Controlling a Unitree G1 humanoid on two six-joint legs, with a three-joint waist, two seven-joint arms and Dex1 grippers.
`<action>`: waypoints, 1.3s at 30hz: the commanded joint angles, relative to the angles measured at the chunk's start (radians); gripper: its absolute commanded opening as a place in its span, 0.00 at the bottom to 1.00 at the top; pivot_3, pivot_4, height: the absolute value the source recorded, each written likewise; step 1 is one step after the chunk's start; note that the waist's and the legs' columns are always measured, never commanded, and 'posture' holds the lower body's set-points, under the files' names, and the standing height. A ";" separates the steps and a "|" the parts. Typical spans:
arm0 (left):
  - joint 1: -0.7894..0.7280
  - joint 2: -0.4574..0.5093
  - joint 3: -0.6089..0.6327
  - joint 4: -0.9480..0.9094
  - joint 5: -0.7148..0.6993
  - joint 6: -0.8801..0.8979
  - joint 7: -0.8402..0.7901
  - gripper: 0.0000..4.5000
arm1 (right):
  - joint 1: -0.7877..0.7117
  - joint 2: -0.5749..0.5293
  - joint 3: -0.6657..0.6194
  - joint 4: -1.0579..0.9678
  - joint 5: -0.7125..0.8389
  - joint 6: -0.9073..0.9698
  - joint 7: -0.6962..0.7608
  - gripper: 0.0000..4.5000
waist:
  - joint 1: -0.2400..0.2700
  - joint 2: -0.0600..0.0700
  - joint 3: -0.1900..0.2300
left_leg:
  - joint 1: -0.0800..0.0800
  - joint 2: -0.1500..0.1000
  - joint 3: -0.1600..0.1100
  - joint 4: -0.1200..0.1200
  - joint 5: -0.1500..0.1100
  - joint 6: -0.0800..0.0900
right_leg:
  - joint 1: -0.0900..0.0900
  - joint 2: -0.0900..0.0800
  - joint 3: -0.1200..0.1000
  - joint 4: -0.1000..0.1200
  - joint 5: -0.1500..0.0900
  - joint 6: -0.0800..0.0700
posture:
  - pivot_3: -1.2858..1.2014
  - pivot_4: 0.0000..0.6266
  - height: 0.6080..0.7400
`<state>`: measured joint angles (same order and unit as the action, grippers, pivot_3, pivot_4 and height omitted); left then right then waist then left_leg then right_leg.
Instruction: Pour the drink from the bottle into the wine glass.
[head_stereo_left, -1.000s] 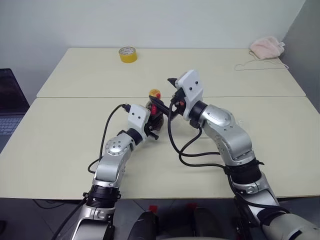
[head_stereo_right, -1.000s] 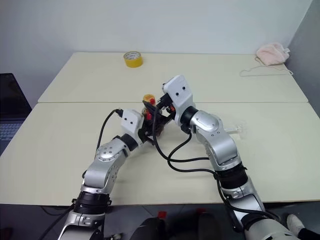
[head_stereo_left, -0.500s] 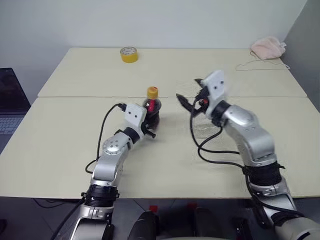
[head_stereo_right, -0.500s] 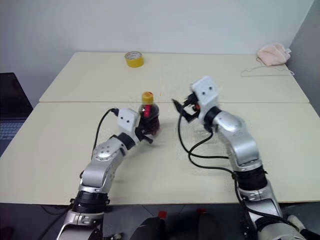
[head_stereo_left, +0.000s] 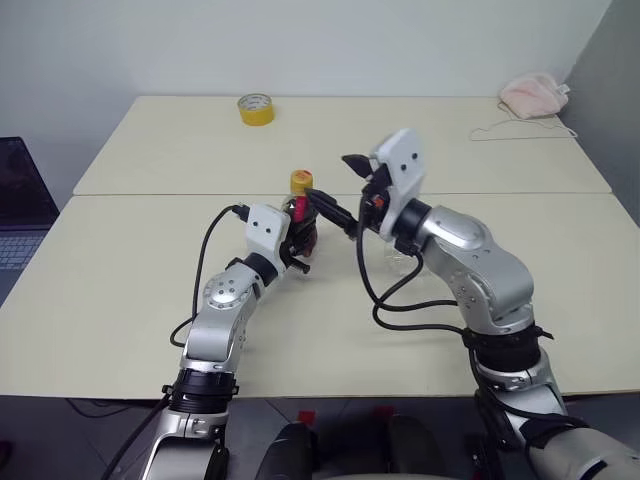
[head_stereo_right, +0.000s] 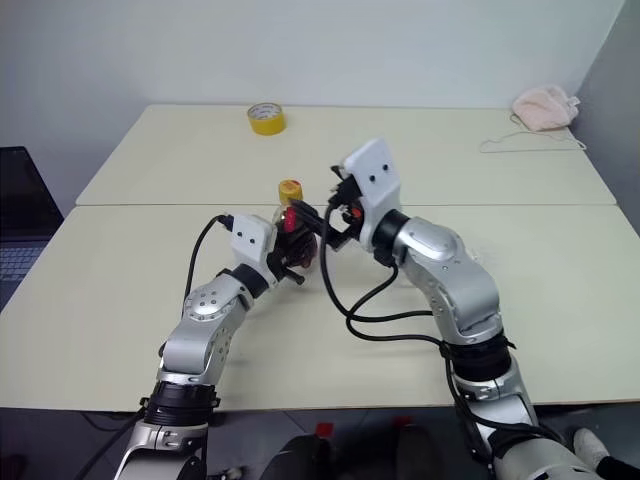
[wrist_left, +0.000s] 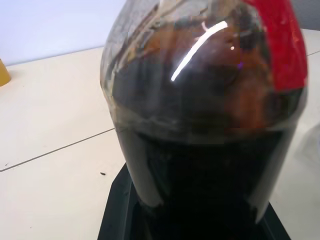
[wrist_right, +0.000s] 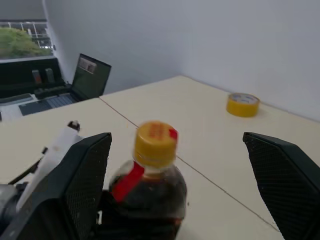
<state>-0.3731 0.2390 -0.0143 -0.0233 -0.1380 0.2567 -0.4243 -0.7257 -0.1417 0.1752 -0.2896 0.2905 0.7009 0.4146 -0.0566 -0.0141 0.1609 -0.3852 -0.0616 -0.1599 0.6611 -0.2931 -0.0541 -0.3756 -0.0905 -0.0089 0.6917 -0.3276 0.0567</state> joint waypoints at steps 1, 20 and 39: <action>-0.025 -0.003 0.003 -0.036 -0.008 -0.030 0.001 0.18 | -0.032 0.015 0.009 0.029 -0.020 -0.038 -0.006 1.00 | 0.001 0.000 0.000 | 0.000 0.000 0.000 0.000 0.000 0.000 | 0.000 0.000 0.000 0.000 0.000 0.000 | 0.52 0.24 1.00; -0.021 -0.012 -0.001 -0.034 -0.009 -0.035 -0.003 0.18 | -0.073 0.052 -0.025 0.176 -0.066 -0.117 -0.041 1.00 | 0.000 0.000 0.000 | 0.000 0.000 0.000 0.000 0.000 0.000 | 0.000 0.000 0.000 0.000 0.000 0.000 | 0.52 0.24 1.00; -0.019 -0.006 -0.001 -0.038 -0.015 -0.038 0.006 0.18 | 0.020 -0.062 -0.075 0.067 -0.033 -0.030 -0.039 1.00 | 0.001 0.000 0.000 | 0.000 0.000 0.000 0.000 0.000 0.000 | 0.000 0.000 0.000 0.000 0.000 0.000 | 0.52 0.24 1.00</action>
<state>-0.3755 0.2298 -0.0320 -0.0194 -0.1384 0.2553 -0.4218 -0.7116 -0.1891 0.1516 -0.1984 0.2573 0.6645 0.3912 -0.0561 -0.0141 0.1609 -0.3853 -0.0616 -0.1598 0.6611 -0.2931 -0.0541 -0.3759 -0.0906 -0.0089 0.6920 -0.3276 0.0567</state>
